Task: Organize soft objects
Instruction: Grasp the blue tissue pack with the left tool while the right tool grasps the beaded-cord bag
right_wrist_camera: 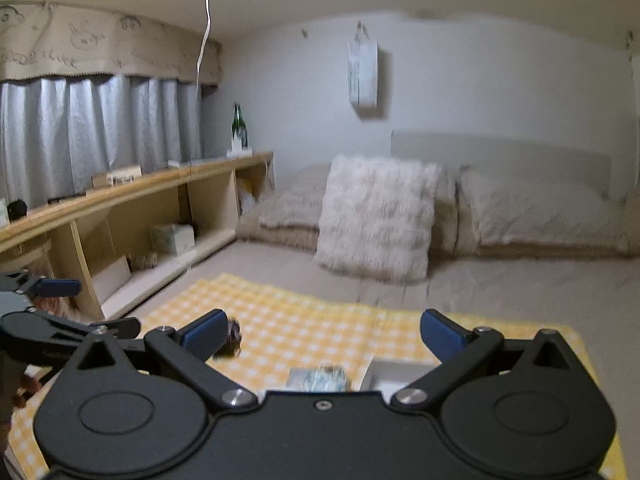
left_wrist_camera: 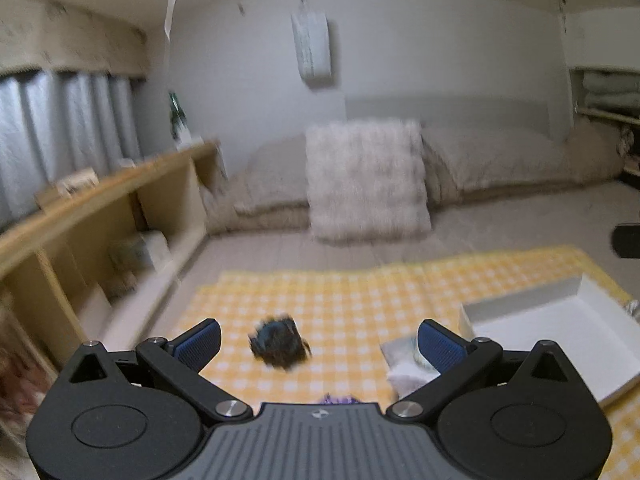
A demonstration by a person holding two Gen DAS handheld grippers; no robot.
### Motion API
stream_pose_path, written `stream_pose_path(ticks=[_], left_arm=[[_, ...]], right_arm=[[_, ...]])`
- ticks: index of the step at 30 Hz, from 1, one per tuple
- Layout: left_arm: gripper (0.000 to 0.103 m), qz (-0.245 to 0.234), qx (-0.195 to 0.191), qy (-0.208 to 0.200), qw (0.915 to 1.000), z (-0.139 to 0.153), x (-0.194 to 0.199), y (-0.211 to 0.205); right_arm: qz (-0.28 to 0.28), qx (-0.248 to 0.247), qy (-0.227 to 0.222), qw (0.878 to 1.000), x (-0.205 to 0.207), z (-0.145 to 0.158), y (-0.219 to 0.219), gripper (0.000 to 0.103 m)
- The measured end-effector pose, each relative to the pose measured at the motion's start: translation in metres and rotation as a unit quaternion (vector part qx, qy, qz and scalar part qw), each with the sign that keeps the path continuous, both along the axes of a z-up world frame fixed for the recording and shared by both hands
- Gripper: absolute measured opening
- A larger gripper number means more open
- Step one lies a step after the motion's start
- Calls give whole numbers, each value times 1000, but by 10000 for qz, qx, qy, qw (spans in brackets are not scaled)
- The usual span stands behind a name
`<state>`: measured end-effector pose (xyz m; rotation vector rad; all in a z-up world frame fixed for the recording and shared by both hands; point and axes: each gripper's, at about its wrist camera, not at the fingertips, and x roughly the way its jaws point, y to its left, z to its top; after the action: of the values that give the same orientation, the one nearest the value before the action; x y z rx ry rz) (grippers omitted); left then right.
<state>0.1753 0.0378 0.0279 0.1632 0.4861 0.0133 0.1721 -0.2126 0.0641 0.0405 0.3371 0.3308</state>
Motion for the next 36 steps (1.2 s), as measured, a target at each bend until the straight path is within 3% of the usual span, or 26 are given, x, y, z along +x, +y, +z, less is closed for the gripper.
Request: stream_pose_path(ticks=[5,10,13,17,22,29,36], left_arm=[[103,-144,-235,805,9964,-36,53,25],[103,-263,-569,1384,9884,-75,96,50],[103,-390,-1002,1874,9764,-98,119,64],[103,-505,-1137,2574,9583,-127,138,75],[103,-874,-1397,2977,9403,-142,136,79],[103,-1299,-1185,3396,9240,-148,111,70],[103,-1062,-746,3547,9259,-153,113,54]], right_arm=[[56,-9,42,10000,14,-24,3,103],[312,-7,521,9982,35,-42,9,103],[523,64,782,9955,46,-52,10,103],[918,-58,998,9907,61,-68,14,103],[1052,-244,1421,9840,86,-94,22,103],[1137,-283,2222,9679,123,-132,43,95],[1466,-906,2851,9429,132,-170,82,77]])
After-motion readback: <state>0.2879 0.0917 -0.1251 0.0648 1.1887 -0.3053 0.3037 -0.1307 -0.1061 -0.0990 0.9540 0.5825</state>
